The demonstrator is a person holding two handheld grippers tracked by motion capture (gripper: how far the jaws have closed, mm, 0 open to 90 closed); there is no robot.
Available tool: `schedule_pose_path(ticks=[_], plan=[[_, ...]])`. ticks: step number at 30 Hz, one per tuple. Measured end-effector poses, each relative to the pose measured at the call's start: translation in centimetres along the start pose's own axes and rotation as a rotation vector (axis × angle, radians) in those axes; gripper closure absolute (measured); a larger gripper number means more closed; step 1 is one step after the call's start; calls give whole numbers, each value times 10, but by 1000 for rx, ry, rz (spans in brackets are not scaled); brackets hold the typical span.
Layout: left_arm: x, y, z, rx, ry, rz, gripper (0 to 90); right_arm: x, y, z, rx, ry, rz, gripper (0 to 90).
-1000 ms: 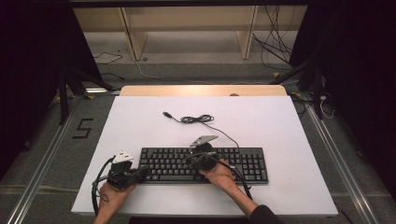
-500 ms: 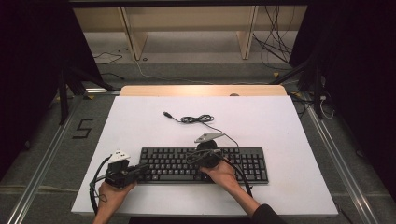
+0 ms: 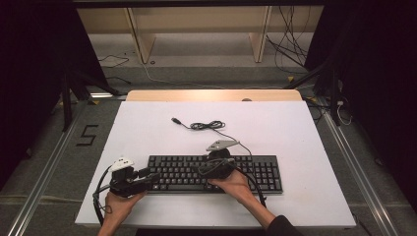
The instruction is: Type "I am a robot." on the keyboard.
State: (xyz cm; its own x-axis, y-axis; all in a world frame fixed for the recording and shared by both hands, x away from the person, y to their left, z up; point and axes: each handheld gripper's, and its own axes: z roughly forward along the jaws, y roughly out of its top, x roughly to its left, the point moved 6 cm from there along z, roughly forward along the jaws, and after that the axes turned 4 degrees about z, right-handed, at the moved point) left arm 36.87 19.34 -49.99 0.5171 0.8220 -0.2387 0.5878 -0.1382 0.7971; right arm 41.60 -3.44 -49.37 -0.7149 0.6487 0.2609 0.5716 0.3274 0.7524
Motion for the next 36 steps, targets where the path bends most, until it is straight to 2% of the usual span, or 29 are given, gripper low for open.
schedule_pose_path(ticks=[3, 9, 17, 25, 28, 31, 36], plan=[[-1, 2, -1, -19, -2, 0, 392, 3, 0, -3, -7, 5, -14, 374], [-2, 5, -5, -60, -14, -12, 312, 11, -2, -11, -19, 44, -28, 366], [-4, 7, -7, -87, -36, -10, 285, 20, -6, -19, -23, 76, -58, 367], [-6, 7, -7, -82, -47, 4, 293, 25, -8, -24, -34, 93, -62, 372], [-6, 7, -7, -82, -49, 5, 292, 27, -12, -25, -26, 102, -72, 459], [-7, 7, -7, -88, -53, 7, 289, 32, -16, -24, -10, 123, -94, 601], [-8, 7, -8, -91, -58, 16, 289, 36, -25, -21, 30, 115, -112, 798]])
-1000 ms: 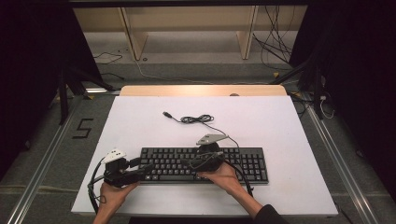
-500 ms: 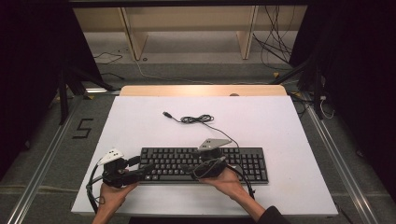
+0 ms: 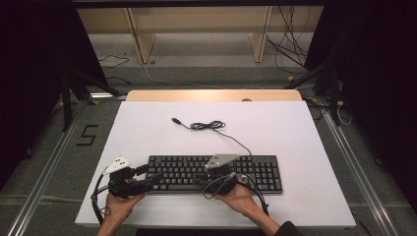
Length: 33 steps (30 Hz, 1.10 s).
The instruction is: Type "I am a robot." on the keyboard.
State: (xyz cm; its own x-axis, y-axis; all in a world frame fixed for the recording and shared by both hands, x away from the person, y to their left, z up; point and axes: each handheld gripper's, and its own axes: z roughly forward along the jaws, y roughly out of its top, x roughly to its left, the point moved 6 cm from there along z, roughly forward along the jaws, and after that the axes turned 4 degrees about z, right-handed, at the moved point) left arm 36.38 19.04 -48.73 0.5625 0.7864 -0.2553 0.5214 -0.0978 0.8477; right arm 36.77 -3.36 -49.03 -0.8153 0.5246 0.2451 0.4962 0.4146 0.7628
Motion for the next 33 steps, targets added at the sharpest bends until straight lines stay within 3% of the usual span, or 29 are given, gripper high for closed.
schedule_pose_path(ticks=[4, 16, 33], plan=[[-1, 0, 0, -4, -3, 1, 290, 0, -5, 3, 33, -14, -8, 900], [-4, 0, 0, -4, -14, 10, 290, -4, -18, 18, 106, -58, -42, 900], [-3, 0, 1, -2, -13, 8, 289, -3, -23, 23, 117, -85, -64, 900]])
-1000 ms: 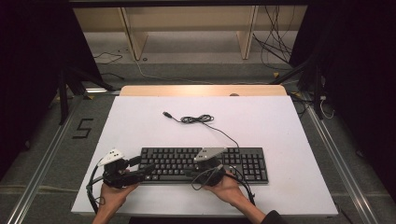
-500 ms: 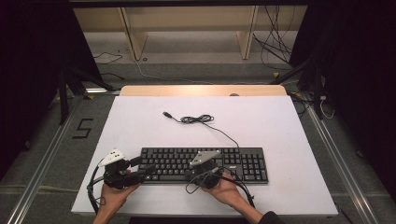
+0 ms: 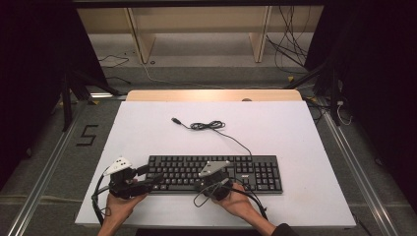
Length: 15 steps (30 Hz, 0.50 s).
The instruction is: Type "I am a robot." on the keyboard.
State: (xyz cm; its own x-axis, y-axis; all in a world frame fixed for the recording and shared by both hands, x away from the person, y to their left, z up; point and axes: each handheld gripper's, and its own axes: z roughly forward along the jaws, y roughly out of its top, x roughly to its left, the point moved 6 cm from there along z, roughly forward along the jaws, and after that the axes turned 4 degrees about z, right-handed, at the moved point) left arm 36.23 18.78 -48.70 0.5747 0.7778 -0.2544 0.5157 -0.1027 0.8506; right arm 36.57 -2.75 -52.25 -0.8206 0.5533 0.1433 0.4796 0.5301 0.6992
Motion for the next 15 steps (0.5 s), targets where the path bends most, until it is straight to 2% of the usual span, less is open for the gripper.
schedule_pose_path(ticks=[8, 15], plan=[[1, 0, 0, 0, 2, 2, 288, -2, 2, -3, -12, 10, 39, 900], [1, 0, 0, -2, 6, -2, 289, -8, 12, -19, -99, 40, 91, 862]])
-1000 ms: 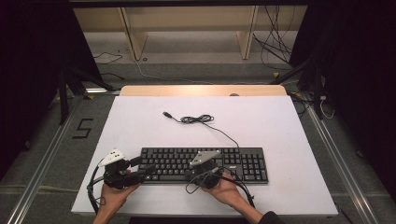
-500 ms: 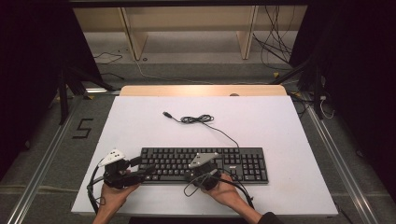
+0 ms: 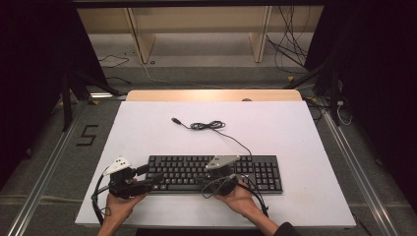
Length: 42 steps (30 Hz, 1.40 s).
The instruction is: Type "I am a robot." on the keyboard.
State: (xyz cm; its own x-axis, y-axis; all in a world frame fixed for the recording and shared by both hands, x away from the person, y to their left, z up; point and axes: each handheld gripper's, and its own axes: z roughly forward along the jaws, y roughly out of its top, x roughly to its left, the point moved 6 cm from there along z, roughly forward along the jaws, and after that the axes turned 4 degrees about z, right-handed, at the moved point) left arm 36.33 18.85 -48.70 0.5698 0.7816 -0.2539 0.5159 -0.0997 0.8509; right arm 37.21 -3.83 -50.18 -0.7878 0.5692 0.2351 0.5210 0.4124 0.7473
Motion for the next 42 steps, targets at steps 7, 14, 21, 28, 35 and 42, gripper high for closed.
schedule_pose_path(ticks=[7, 14, 21, 28, 35, 42], plan=[[4, 1, 0, 2, 13, -13, 354, -4, 3, -10, -42, 10, 25, 727], [9, -1, 4, 37, 40, -12, 510, -6, 4, -17, -65, 7, 50, 490], [10, -3, 13, 91, 58, 14, 717, -7, 3, -24, -80, 0, 60, 386], [10, -5, 21, 140, 73, 40, 863, -6, 3, -27, -91, 4, 57, 372], [14, -7, 26, 171, 83, 41, 889, -6, 3, -31, -106, 5, 64, 328], [15, -10, 28, 193, 84, 41, 889, -5, 4, -34, -123, 5, 64, 312]])
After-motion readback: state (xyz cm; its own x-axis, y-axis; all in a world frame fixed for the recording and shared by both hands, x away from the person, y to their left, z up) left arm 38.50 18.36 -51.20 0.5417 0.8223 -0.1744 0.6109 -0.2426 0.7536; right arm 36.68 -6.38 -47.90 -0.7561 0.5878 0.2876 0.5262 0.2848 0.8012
